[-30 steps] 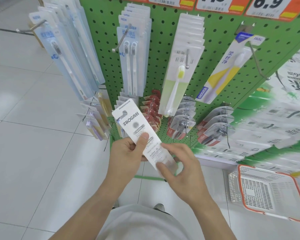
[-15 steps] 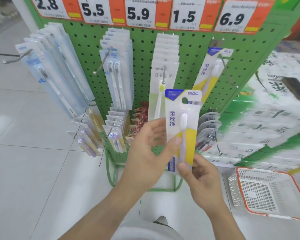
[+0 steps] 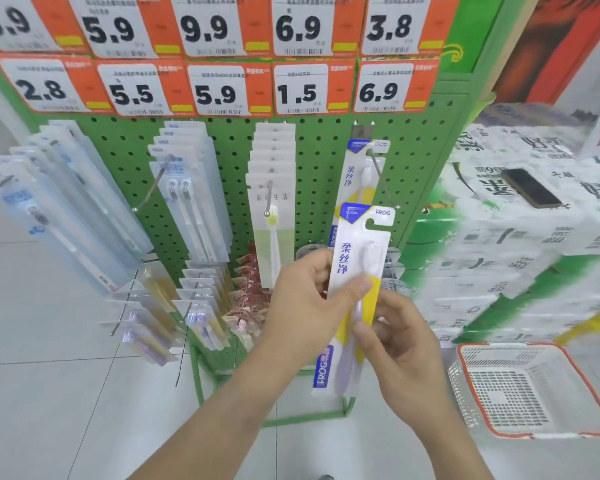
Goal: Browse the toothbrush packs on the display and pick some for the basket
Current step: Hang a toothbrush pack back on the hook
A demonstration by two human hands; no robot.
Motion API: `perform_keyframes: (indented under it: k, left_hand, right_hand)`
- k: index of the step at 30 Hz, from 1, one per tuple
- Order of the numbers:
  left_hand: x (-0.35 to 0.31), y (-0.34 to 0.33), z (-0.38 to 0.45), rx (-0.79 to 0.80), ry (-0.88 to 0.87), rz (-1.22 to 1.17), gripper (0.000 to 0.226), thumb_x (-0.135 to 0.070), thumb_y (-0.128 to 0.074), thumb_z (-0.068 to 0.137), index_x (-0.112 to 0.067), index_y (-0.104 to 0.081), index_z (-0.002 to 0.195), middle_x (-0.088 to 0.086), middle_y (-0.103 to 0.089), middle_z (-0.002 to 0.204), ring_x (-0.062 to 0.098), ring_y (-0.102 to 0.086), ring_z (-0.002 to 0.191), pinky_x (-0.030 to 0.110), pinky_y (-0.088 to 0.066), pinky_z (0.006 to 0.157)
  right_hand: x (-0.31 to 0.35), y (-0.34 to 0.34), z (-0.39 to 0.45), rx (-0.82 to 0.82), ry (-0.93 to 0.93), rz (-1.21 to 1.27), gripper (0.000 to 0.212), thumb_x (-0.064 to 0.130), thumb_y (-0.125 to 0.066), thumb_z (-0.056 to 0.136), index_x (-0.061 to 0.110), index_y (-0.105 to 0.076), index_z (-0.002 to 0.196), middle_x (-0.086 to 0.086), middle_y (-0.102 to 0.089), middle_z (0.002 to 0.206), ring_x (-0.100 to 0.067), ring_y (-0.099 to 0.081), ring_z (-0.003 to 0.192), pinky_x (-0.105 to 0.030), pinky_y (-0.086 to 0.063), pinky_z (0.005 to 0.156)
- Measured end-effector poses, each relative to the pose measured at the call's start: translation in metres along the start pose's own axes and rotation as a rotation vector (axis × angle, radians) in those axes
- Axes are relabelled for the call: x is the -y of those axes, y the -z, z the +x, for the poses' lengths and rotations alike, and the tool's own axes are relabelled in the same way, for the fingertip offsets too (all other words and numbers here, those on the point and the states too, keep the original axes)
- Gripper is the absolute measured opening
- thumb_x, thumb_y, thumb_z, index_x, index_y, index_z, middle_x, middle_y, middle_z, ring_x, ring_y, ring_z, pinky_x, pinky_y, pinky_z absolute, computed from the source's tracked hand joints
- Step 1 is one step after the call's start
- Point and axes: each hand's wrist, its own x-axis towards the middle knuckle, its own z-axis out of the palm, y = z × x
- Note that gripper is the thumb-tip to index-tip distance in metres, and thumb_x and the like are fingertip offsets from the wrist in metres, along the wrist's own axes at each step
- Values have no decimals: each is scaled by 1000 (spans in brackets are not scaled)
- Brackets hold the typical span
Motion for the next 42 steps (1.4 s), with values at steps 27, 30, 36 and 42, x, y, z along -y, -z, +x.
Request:
perform_keyframes:
  k: [27,30,36,42]
  left_hand:
    - [-8,-27,13,-50,-124,5,22,-1,-62,97,-19,-67,110,-9,-78,100,10,-74,91,20,-55,76]
    - [-7,-31,13,-67,-132,16,22,-1,-62,97,-19,-67,109,-9,-78,99,10,-74,91,21,-56,79]
    - [-5,-36,14,-98,-151,122,25,-4,-61,98,-26,-67,106,-13,-77,95,9,-73,88,31,-58,79]
    - [-18,-39,24,-216,-253,24,31,-6,-59,99,-31,-63,117,-14,-75,102,8,-71,96,17,-52,84]
  right_hand:
    - [7,28,24,-32,69,-73,20,26,-67,91,35,-68,109,-3,-75,101,-26,-69,91,-37,-56,80]
    - [6,30,26,-15,57,-88,18,29,-64,92,36,-68,109,-2,-75,103,-27,-69,93,-43,-55,84]
    - [0,35,31,65,3,-94,20,30,-59,95,28,-66,114,-1,-75,109,-22,-69,99,-33,-54,88]
    - [0,36,41,80,-15,-191,19,34,-59,100,21,-65,113,5,-76,107,-15,-71,101,-28,-53,89]
